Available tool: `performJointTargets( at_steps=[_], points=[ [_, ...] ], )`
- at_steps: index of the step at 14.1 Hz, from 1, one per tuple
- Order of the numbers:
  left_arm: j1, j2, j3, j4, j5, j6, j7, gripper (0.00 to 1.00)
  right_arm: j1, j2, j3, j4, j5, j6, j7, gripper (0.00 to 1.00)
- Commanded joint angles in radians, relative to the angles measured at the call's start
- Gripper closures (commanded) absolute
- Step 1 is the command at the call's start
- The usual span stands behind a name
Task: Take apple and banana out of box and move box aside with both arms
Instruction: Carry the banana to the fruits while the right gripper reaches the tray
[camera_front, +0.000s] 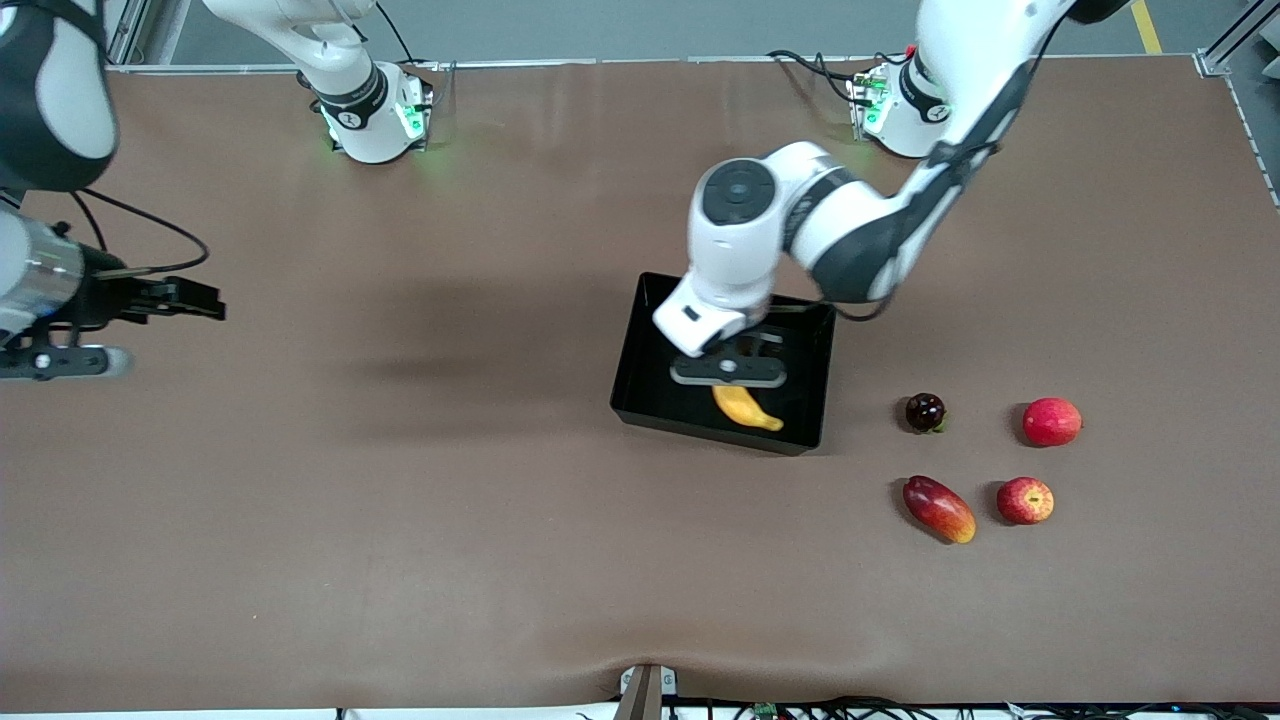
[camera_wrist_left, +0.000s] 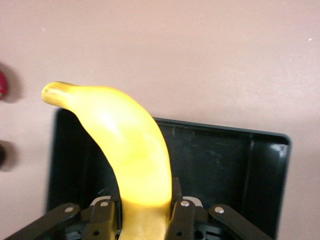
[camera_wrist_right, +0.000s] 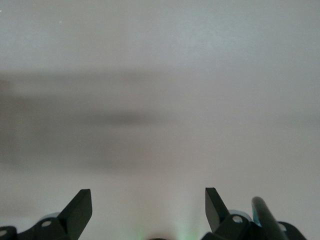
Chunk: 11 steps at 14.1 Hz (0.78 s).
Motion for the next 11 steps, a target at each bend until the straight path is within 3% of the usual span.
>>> performJointTargets(
  at_steps=[1,6,11],
  points=[
    [0.112,-0.075,-0.006,-0.029,-0.065,-0.077,0.223,1.00,0.073,0.013,-0.002,0.013,0.013,-0.006,0.035,0.00],
    [0.294,-0.078,-0.003,-0.066,-0.083,-0.116,0.596,1.00,0.191,0.089,-0.002,0.013,0.153,0.084,0.214,0.00],
    [0.489,-0.075,-0.003,-0.179,0.009,-0.076,0.990,1.00,0.408,0.207,-0.002,0.013,0.162,0.298,0.503,0.00]
  ],
)
